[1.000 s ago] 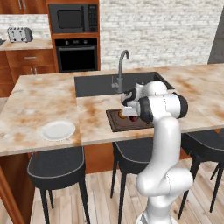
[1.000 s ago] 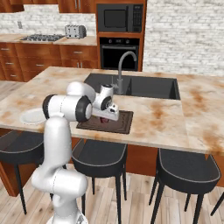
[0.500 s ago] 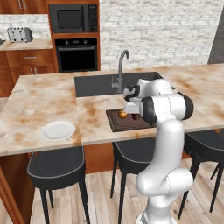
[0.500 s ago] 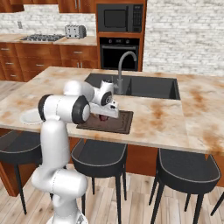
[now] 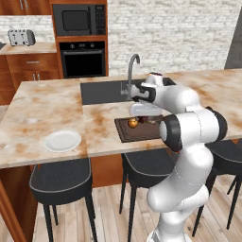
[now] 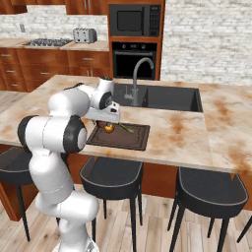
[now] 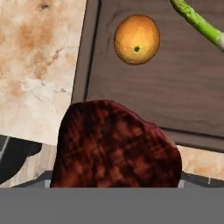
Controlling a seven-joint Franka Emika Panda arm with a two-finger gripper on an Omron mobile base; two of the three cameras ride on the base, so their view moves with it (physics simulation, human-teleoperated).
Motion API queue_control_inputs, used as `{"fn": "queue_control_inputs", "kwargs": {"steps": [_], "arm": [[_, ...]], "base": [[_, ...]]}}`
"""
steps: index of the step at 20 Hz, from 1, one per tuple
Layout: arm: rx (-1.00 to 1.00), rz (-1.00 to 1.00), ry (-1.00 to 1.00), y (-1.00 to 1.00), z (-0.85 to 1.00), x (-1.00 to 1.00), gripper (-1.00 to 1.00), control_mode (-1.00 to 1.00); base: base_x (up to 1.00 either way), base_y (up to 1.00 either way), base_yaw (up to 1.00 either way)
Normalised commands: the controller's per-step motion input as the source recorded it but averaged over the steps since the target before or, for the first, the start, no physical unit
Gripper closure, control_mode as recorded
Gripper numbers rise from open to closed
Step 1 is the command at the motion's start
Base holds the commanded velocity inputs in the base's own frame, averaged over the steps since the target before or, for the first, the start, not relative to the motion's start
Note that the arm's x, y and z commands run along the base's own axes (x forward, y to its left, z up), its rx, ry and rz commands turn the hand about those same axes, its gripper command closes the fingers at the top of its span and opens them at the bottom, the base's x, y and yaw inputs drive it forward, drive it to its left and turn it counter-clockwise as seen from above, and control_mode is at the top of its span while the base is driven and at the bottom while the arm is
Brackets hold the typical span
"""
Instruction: Create a steak meal by picking up the steak and asparagus from the tray and placing them on the plate. Leave the orange on the tray.
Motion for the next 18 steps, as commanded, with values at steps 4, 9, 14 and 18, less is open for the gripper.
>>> {"fn": "queue_control_inputs", "kwargs": {"steps": [4,9,14,18], "arm": [[0.00,0.16,0.00,1.00,0.05,-0.18,1.00,-1.00],[0.00,0.17,0.00,1.00,-0.08,-0.01,1.00,-1.00],[0.00,0.16,0.04,1.00,-0.14,0.00,1.00,-1.00],[-0.01,0.15,0.09,1.00,-0.35,0.03,1.00,-1.00]], "base": [[0.00,0.00,0.00],[0.00,0.00,0.00],[0.00,0.00,0.00],[0.00,0.00,0.00]]}}
